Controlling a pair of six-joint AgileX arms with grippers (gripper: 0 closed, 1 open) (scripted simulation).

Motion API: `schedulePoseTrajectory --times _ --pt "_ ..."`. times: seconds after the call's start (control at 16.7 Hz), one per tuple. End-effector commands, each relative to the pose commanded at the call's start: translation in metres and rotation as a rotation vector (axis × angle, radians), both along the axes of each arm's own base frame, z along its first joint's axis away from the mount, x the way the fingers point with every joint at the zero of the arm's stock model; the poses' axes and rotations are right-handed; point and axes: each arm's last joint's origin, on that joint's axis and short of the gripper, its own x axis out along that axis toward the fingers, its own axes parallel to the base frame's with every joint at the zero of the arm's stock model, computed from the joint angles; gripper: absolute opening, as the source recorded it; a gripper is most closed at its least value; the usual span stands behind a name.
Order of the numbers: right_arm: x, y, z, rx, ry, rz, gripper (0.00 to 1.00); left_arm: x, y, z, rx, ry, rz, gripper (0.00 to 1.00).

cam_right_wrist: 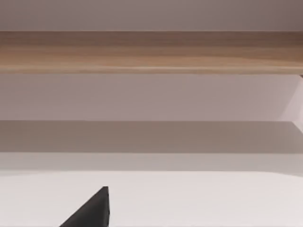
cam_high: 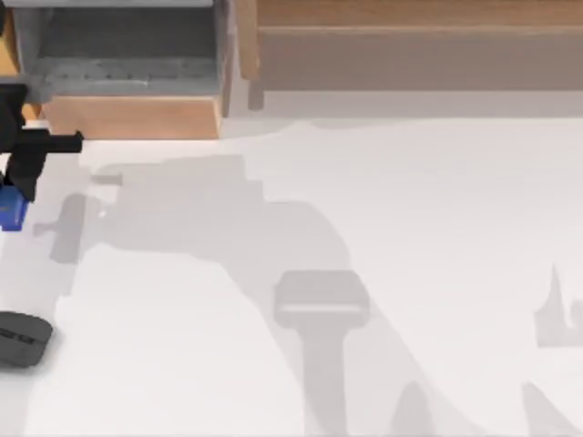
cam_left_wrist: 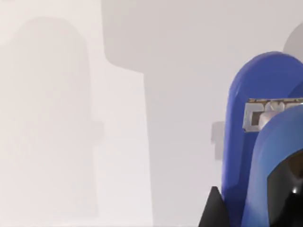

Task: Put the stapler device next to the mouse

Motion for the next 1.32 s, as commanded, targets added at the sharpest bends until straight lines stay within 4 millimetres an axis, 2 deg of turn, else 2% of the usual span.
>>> schedulePoseTrajectory --times 0.66,1.32 --pt "0.000 0.000 0.000 0.000 0.000 0.000 1.00 -0.001 0.009 -0.004 -0.020 0.009 0.018 0.00" --pt "0.000 0.000 0.000 0.000 0.000 0.000 1.00 -0.013 0.009 -0.015 -0.039 0.108 0.021 0.00"
